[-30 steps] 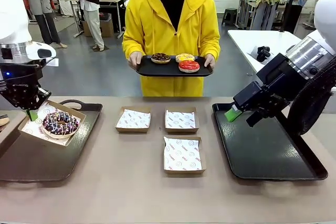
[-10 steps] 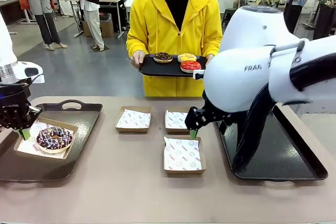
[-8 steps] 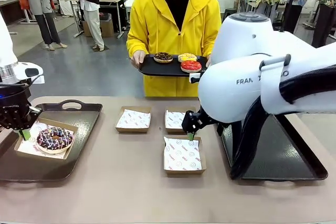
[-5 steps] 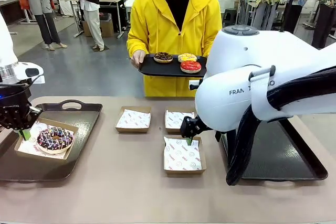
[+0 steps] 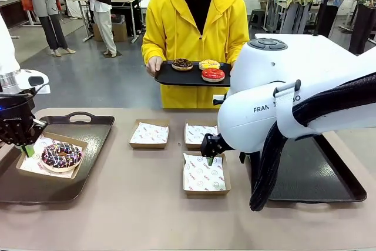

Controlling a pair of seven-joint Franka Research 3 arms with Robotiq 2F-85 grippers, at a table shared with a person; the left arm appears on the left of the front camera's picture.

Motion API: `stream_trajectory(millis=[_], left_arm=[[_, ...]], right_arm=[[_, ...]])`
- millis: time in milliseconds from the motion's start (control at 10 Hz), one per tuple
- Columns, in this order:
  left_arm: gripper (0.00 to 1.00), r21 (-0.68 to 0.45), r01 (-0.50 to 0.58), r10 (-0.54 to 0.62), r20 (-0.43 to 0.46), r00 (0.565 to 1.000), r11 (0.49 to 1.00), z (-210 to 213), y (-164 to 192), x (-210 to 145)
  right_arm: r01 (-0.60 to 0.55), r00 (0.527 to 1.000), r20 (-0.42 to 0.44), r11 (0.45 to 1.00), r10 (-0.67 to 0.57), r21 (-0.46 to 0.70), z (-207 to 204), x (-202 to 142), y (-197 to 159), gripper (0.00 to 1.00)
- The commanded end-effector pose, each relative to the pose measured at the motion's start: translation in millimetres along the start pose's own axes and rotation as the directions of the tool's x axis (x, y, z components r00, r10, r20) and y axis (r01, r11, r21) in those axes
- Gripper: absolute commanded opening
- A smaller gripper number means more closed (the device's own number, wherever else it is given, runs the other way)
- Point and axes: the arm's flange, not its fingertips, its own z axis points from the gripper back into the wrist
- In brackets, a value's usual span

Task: Individually package the donuts and arrange them on the tray.
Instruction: Place the picked Paper togo box on the Handle tray while simultaneously picking up another Paper togo box from the table with the other hand.

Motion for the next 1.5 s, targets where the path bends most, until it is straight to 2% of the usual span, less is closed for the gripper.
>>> stream_trajectory(millis=[0,200,400,800,1400], left_arm=[[0.01,-0.001,0.002,-0.002,0.002,1.000,1.000,0.8,0.9,-0.3],[0.01,-0.001,0.002,-0.002,0.002,1.000,1.000,0.8,0.9,-0.3],[0.01,-0.007,0.015,-0.015,-0.006,1.000,1.000,-3.1,1.2,2.3],[0.01,-0.002,0.019,-0.019,0.009,1.000,1.000,-12.8,3.2,18.3],[0.01,0.028,0.080,-0.079,-0.026,0.997,0.996,-37.0,4.6,34.0]], right_arm=[[-0.014,1.000,-0.005,1.000,0.014,-0.009,2.0,-1.0,-0.1,1.00],[-0.002,1.000,-0.001,1.000,0.002,0.000,0.1,-0.3,0.5,1.00],[0.048,0.997,-0.060,0.999,-0.049,-0.024,-21.5,3.7,2.2,1.00],[0.141,0.987,-0.073,0.988,-0.145,-0.057,-50.9,14.7,9.7,1.00],[0.181,0.976,-0.108,0.981,-0.188,-0.064,-74.6,28.6,5.7,1.00]])
